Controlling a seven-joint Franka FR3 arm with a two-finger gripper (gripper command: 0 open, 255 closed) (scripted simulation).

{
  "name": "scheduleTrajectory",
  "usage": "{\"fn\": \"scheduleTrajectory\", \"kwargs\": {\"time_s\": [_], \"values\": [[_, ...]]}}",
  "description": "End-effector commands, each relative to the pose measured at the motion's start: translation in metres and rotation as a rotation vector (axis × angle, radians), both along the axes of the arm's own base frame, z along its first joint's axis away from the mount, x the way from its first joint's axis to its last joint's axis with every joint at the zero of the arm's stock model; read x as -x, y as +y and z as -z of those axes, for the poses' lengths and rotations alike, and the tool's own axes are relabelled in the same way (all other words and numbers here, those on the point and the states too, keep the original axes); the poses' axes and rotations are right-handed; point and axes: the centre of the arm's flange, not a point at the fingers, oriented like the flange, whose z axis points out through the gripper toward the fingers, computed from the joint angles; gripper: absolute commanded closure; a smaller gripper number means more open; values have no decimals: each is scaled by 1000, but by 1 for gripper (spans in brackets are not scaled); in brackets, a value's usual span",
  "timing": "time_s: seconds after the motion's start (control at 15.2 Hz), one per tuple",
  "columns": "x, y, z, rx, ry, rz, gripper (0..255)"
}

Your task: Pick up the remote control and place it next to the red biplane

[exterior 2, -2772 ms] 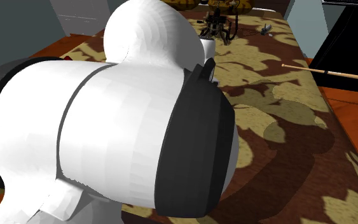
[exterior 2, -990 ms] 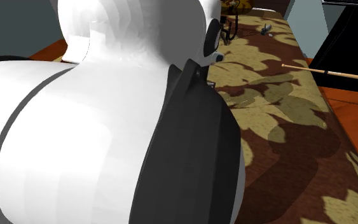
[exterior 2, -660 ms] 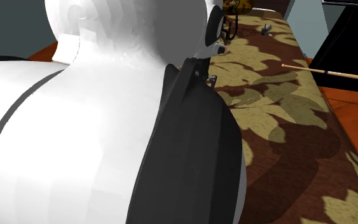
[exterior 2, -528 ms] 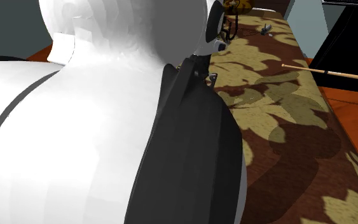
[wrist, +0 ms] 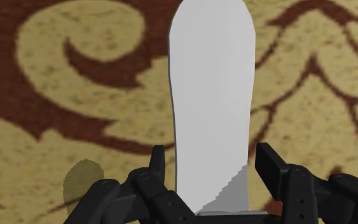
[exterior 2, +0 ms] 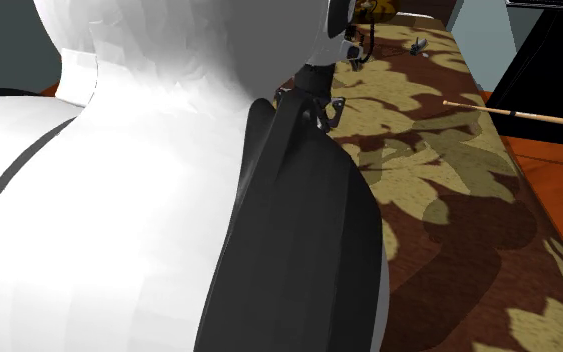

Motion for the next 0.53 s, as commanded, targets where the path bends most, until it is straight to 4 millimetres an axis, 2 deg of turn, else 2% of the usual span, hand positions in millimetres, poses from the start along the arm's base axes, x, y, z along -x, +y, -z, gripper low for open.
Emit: {"fn": "scheduleTrajectory", "kwargs": {"time_s": [0.0, 0.33, 0.46], "values": [[0, 0, -11, 0, 0, 0, 255], [0, 0, -33, 0, 0, 0, 255], [11, 25, -33, 0, 0, 0, 255]]}}
